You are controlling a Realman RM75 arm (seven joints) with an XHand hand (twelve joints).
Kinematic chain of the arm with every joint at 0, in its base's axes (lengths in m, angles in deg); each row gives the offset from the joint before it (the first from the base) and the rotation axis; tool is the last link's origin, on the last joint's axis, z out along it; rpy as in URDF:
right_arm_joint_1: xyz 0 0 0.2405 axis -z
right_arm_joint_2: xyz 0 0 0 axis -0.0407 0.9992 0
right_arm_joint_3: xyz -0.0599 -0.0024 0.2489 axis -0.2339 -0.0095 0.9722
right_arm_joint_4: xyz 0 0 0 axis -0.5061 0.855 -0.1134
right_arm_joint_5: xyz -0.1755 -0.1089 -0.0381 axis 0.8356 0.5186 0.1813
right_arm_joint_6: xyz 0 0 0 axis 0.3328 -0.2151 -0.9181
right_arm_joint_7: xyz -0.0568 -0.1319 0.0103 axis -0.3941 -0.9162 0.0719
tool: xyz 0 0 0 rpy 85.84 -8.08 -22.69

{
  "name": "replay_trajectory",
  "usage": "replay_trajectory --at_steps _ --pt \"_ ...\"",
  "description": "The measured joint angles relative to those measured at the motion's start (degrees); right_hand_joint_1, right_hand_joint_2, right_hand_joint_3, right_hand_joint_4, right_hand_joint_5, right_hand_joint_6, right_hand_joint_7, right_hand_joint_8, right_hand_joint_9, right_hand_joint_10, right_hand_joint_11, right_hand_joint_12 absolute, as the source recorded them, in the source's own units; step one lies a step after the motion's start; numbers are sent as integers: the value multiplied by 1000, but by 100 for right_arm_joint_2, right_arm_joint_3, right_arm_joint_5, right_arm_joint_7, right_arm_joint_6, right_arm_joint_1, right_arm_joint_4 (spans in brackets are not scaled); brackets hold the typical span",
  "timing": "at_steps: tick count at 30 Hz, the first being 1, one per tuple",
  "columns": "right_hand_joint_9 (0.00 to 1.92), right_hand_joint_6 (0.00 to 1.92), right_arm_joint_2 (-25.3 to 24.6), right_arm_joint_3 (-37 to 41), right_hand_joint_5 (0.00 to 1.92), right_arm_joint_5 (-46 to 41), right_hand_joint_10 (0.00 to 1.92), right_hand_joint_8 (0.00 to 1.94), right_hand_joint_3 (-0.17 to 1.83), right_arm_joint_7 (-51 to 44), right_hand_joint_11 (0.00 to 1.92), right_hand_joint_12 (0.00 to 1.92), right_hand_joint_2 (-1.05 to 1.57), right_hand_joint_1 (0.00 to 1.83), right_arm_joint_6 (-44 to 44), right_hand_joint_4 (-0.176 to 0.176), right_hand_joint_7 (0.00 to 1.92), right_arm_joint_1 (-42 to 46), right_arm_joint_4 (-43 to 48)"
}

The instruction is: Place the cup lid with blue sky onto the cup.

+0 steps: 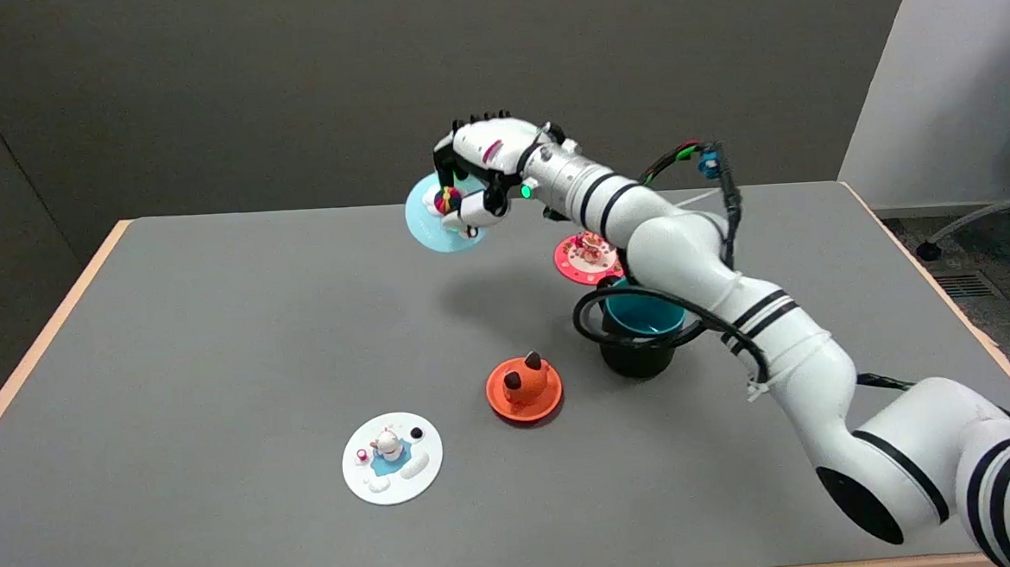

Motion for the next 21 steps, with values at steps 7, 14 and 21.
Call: replay_trajectory --at_steps 7,14,21 --pt "314 1598 75 427 615 2 1384 1746 196 0 305 1279 1279 1050 533 13 483 216 -850" --pt "339 1651 171 780 573 -3 1442 1707 207 14 326 1302 1273 1044 1060 35 530 337 -1525" --pt "339 1649 244 1164 561 -3 1503 1716 211 28 327 1412 1273 1040 1617 39 546 390 -2084"
